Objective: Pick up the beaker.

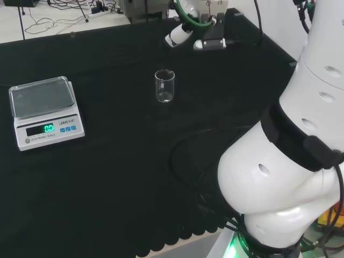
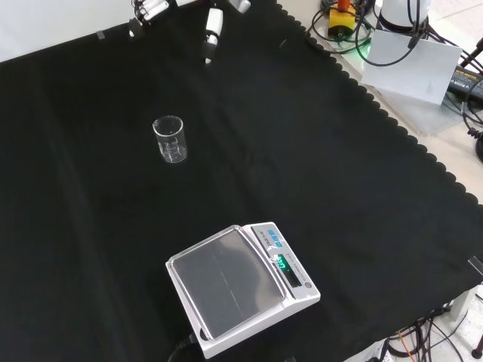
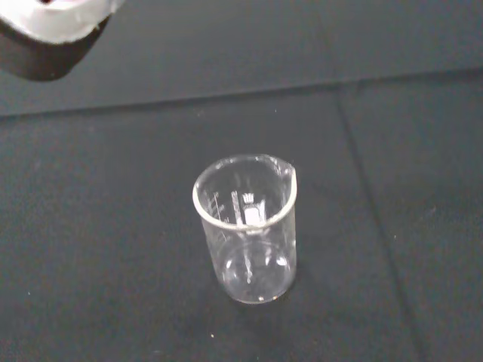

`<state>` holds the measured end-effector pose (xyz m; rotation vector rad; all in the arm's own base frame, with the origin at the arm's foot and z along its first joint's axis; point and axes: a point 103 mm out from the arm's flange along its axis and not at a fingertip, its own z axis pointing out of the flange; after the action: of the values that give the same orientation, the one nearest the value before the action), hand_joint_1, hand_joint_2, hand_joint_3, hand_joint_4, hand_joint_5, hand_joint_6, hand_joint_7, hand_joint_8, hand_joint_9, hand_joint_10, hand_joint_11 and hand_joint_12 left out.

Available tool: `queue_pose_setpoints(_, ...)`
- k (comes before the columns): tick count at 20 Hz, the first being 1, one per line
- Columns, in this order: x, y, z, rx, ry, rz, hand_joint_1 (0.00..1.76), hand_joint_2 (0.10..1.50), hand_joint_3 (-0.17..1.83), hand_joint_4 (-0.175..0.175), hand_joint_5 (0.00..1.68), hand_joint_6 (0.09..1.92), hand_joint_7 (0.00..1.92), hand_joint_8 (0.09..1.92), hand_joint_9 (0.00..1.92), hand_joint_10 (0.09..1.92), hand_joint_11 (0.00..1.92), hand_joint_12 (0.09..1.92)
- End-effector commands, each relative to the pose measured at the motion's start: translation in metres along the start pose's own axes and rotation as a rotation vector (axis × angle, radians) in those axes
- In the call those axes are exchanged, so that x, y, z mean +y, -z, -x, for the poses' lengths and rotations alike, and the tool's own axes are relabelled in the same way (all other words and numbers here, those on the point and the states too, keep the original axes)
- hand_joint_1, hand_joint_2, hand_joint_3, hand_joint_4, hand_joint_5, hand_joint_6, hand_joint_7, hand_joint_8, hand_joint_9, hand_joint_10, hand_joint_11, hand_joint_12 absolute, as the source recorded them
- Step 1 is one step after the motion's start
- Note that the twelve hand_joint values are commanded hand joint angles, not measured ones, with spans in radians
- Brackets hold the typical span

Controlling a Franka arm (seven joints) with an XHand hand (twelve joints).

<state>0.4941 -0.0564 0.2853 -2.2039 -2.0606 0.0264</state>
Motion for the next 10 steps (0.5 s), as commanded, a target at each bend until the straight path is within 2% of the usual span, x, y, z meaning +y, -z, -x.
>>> queue_pose_setpoints(1, 0.024, -0.027, 0.008, 0.024, 0.000, -0.010, 0.72, 0.67, 0.37, 0.031, 0.17, 0.09, 0.10, 0.76, 0.19, 0.85, 0.00, 1.18)
queue_pose_setpoints(10, 0.058, -0.067, 0.002, 0.029, 0.028, -0.060, 0.72, 0.67, 0.37, 0.035, 0.16, 0.09, 0.10, 0.76, 0.18, 0.85, 0.00, 1.17)
